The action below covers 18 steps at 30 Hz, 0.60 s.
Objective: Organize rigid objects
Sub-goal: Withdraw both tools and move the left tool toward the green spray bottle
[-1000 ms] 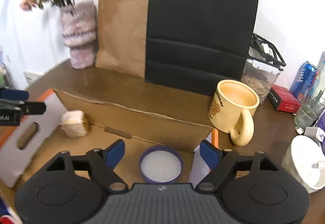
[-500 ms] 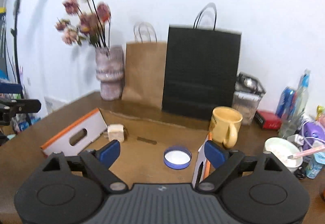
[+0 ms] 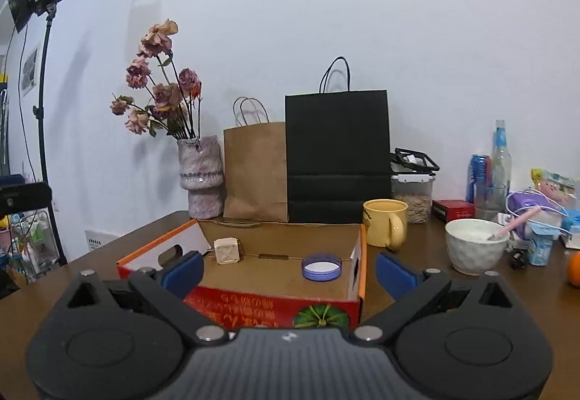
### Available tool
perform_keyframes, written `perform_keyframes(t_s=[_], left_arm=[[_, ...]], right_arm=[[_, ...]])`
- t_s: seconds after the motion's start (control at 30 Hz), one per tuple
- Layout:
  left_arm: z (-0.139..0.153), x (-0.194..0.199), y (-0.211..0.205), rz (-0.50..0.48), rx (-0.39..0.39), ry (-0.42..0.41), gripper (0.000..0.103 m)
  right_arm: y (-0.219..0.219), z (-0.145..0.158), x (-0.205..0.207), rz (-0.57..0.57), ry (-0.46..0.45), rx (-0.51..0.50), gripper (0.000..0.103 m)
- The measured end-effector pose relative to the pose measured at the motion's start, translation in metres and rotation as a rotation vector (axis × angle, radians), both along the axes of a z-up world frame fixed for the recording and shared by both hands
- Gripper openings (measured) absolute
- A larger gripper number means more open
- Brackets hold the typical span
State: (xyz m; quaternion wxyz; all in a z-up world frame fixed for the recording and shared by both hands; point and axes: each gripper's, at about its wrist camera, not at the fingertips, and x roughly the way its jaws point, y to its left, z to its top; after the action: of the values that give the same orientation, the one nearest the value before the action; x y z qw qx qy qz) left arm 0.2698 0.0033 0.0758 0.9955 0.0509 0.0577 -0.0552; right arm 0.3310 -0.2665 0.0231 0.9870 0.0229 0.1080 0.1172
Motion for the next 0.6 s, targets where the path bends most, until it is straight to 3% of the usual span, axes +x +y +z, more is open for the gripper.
perform_keyframes(t_s=[0.23, 0.4, 0.53, 0.6], left_arm=[[-0.011, -0.040, 0.019, 0.041, -0.048, 0.022, 0.103], [-0.031, -0.093, 0.040, 0.080, -0.052, 0.005, 0.103], [-0.052, -0.137, 0.059, 0.105, -0.067, 0.024, 0.103], [-0.066, -0.151, 0.066, 0.128, -0.089, 0.074, 0.103]], right_arm=[[-0.003, -0.005, -0.060, -0.042, -0.002, 0.021, 0.102], [0.003, -0.015, -0.127, -0.051, -0.036, -0.016, 0.102], [0.005, -0.032, -0.177, -0.065, -0.060, 0.025, 0.103], [0.009, -0.045, -0.197, -0.064, -0.061, 0.046, 0.103]])
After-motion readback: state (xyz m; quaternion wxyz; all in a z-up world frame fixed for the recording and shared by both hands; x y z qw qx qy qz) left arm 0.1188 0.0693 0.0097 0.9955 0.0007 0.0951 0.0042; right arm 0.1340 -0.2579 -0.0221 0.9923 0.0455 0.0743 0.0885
